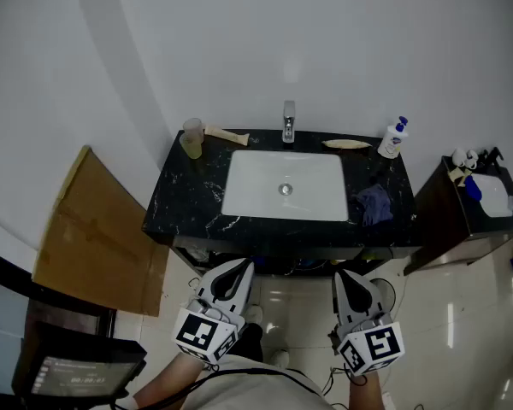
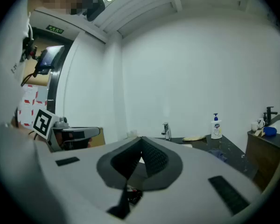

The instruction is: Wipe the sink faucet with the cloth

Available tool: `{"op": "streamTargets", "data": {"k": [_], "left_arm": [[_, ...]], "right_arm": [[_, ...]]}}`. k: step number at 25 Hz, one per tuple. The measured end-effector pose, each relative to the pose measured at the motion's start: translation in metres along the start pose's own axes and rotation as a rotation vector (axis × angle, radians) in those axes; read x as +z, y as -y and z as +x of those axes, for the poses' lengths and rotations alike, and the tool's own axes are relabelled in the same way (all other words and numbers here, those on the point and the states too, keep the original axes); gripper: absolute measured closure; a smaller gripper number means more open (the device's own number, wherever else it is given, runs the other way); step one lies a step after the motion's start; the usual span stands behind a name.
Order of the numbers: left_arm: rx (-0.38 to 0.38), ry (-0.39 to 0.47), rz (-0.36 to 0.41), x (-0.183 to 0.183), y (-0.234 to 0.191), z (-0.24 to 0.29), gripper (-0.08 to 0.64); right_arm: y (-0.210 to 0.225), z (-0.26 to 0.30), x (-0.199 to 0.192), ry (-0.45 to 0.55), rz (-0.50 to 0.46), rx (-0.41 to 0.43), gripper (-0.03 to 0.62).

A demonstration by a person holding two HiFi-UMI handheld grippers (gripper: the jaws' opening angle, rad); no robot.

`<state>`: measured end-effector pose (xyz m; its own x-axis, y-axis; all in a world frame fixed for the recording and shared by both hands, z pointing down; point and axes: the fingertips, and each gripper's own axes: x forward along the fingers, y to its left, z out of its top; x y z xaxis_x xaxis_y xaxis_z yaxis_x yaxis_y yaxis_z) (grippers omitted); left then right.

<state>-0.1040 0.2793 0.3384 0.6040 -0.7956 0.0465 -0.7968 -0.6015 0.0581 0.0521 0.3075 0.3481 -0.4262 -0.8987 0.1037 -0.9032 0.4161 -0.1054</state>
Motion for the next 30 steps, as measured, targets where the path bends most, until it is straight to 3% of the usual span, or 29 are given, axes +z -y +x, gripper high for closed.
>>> {"op": "streamTargets", "data": {"k": [9, 17, 23, 30], "left_arm": [[-0.04, -0.003, 0.001, 0.0, -0.079, 0.099, 0.562], [-0.128, 0.01, 0.003, 0.014, -0.134, 0.179, 0.563], [-0.174, 0.015, 0.01, 0.013, -0.153, 0.217, 0.561], [-0.18, -0.012, -0.016, 0.012, -0.144, 0.254, 0.563]], "right_arm": [[0.038, 0.114, 0.01, 0.016, -0.014, -0.005, 0.59], [0.069, 0.201, 0.035, 0.02, -0.036, -0.054, 0.59], [0.094, 0.235, 0.039, 0.009, -0.026, -0.088, 0.589], [0.117, 0.252, 0.03, -0.033, -0.001, -0.054, 0.59]]}}
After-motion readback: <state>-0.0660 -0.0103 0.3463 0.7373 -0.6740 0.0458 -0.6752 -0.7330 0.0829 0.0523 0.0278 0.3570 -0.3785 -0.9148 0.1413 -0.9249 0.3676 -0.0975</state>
